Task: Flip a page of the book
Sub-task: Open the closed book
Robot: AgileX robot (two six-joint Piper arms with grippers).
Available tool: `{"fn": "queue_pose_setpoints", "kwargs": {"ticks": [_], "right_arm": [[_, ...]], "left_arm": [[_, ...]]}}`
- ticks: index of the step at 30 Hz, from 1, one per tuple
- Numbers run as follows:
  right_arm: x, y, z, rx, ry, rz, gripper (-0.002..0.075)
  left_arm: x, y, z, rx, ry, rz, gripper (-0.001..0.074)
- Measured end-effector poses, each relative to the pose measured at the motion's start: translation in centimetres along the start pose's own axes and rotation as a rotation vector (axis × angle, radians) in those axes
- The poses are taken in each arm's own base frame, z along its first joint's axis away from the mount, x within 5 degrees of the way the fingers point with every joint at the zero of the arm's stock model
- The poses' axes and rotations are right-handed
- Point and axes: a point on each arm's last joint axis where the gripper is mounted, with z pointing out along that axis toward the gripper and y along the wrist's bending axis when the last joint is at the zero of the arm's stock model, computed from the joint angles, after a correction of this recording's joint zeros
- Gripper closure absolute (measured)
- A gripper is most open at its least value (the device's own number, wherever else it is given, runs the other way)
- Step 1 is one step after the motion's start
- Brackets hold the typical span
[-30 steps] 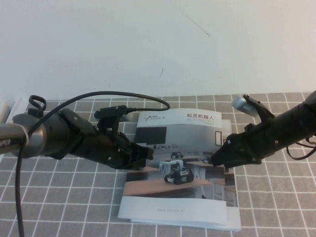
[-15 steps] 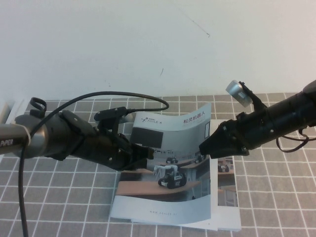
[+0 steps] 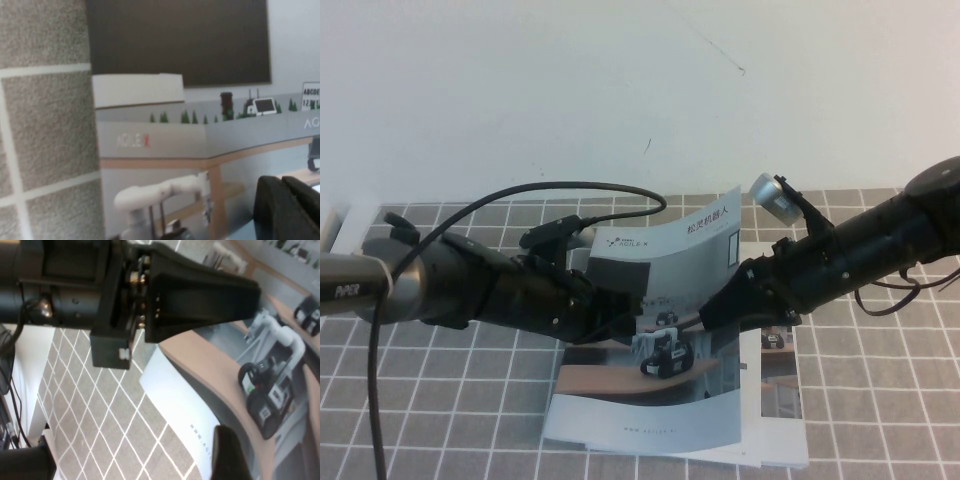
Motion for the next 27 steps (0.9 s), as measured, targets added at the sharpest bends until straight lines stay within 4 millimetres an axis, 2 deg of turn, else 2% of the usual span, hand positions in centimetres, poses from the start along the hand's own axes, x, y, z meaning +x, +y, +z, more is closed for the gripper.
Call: {"fn": "queue_pose_setpoints", "kwargs": {"ticks": [8,14,18,21,27], "right_arm": [[0.1,0.1,0.1,0.004,0.009,-0.008,0.042],[0.1,0.0,0.1,0.007,0.014,-0.013,0.0496],[0.1,0.0,0.1,0.007,0.014,-0.014,0.0501],[0.1,0.0,0.1,0.006,0.013,-0.013,0.0504],[0.1,0.1,0.1,0.0,0.008,-0.009,0.0507]], "left_arm": [[-0.2,-0.4,-0.4,0.017,-0.016,0.034,0.0738],[-1.5,-0.7,-3.0,0.013,-0.077,0.097,0.0738],[-2.4,1.2,-5.1,-0.052,-0.098,0.077,0.0738],[-2.4,2.6,-5.9,-0.089,-0.067,0.056,0.0738],[-1.4,4.4,-5.2,-0.18,0.037,0.004,0.0738]]}}
